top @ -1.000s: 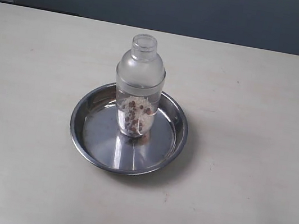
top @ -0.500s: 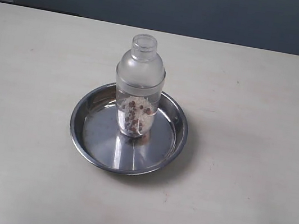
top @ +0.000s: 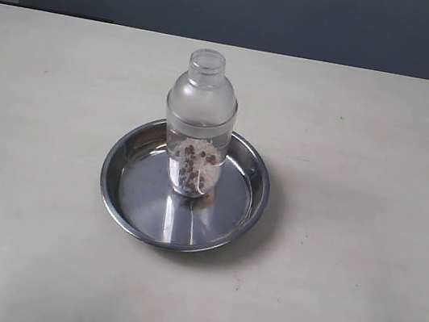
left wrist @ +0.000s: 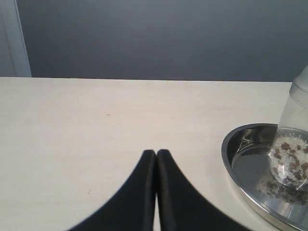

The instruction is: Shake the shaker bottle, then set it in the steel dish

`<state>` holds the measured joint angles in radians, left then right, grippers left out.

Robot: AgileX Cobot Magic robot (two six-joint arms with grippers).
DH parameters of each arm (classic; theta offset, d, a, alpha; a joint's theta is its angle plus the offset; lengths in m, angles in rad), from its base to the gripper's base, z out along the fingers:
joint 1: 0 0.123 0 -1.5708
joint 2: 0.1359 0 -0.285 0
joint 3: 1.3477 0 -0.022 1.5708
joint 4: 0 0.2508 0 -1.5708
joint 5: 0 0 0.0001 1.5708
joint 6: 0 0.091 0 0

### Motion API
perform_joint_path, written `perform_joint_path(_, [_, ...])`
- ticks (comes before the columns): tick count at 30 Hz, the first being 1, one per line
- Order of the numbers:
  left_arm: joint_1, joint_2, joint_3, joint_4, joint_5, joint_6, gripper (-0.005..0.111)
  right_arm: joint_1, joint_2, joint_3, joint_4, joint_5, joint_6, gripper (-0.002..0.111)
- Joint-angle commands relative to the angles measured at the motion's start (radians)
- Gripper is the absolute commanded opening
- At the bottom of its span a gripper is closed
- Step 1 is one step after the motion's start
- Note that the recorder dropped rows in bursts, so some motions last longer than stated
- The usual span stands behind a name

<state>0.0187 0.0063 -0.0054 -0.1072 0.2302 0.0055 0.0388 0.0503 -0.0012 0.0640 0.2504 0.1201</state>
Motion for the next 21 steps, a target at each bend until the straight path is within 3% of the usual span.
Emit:
perform_joint_path(1, [0.001, -0.006, 0.005, -0.003, 0.001, 0.022, 0.0, 0.001, 0.002, 0.001, -0.002, -0.014, -0.004, -0.001])
perform_joint_path(21, [0.001, -0.006, 0.005, 0.004, -0.026, 0.022, 0.0, 0.001, 0.002, 0.001, -0.002, -0.014, -0.004, -0.001])
